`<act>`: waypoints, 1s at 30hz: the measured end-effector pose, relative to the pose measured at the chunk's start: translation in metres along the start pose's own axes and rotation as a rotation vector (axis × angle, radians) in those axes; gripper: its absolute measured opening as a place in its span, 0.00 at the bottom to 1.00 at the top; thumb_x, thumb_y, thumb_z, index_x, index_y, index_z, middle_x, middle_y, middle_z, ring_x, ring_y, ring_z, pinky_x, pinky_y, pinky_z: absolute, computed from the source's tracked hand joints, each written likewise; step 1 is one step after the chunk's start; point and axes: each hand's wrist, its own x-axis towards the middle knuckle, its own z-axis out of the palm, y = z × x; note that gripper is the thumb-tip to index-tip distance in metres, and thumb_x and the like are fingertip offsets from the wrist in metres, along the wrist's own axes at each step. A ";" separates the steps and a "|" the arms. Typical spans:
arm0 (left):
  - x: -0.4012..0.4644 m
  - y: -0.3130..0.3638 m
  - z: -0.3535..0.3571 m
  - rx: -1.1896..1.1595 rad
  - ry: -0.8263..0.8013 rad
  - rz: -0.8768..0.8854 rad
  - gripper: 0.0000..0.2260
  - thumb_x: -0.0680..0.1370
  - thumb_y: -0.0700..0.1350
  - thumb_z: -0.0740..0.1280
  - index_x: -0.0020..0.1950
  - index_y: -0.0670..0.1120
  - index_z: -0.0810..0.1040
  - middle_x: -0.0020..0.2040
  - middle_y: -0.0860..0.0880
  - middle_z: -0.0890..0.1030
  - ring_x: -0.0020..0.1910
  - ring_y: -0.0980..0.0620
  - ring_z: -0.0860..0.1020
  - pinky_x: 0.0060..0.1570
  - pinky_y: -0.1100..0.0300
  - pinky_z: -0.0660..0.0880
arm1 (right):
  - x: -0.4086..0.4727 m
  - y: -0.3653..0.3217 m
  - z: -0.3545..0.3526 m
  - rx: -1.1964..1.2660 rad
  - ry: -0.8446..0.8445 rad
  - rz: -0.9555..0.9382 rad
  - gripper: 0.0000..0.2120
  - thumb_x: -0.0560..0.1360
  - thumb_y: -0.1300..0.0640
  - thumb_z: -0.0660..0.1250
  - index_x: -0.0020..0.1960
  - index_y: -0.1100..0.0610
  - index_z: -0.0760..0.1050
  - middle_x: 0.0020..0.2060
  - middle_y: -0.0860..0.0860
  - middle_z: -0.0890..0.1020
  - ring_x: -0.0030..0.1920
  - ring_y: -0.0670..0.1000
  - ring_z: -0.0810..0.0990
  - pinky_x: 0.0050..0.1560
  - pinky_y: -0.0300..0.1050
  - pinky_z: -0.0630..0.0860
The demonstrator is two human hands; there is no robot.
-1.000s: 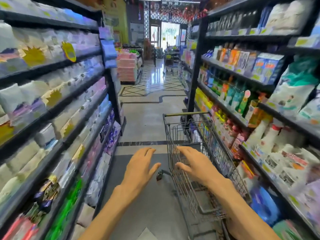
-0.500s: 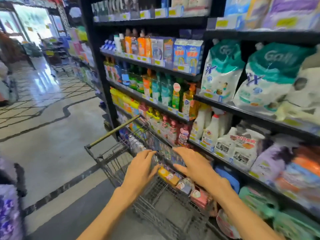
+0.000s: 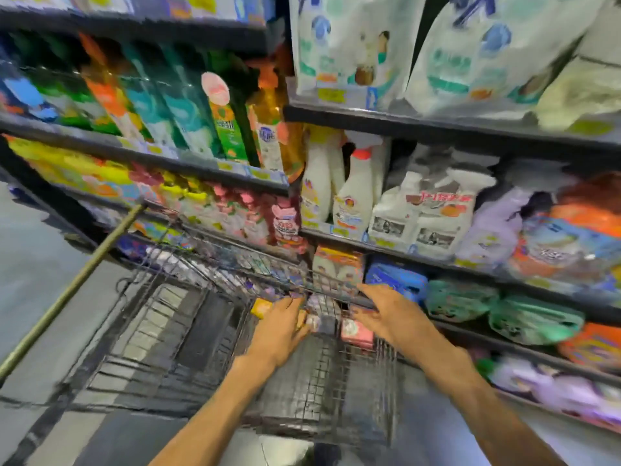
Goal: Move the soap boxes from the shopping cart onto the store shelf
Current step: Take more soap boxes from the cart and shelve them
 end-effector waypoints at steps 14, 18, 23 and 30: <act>0.139 -0.104 0.209 0.133 -0.324 -0.057 0.25 0.79 0.34 0.64 0.75 0.44 0.65 0.75 0.43 0.66 0.73 0.42 0.66 0.67 0.48 0.70 | 0.080 0.086 0.190 0.040 -0.161 0.263 0.26 0.81 0.48 0.64 0.77 0.48 0.62 0.73 0.47 0.68 0.72 0.48 0.69 0.66 0.37 0.67; 0.175 -0.117 0.261 0.275 -0.349 0.011 0.34 0.75 0.32 0.67 0.78 0.42 0.57 0.77 0.42 0.60 0.76 0.41 0.60 0.72 0.49 0.64 | 0.084 0.101 0.226 0.084 -0.144 0.316 0.22 0.80 0.48 0.65 0.73 0.47 0.68 0.70 0.47 0.73 0.61 0.47 0.79 0.56 0.33 0.71; 0.202 -0.130 0.295 0.378 -0.379 0.081 0.35 0.76 0.42 0.69 0.79 0.41 0.55 0.74 0.41 0.63 0.72 0.39 0.62 0.68 0.50 0.64 | 0.076 0.113 0.252 0.079 -0.198 0.362 0.27 0.81 0.45 0.61 0.78 0.41 0.57 0.73 0.46 0.69 0.70 0.48 0.71 0.64 0.40 0.70; 0.198 -0.142 0.293 0.274 -0.434 0.087 0.37 0.60 0.54 0.82 0.62 0.42 0.73 0.53 0.45 0.79 0.53 0.43 0.74 0.52 0.50 0.74 | 0.075 0.129 0.269 0.148 -0.242 0.470 0.26 0.81 0.45 0.61 0.77 0.48 0.63 0.73 0.47 0.69 0.72 0.51 0.68 0.71 0.46 0.65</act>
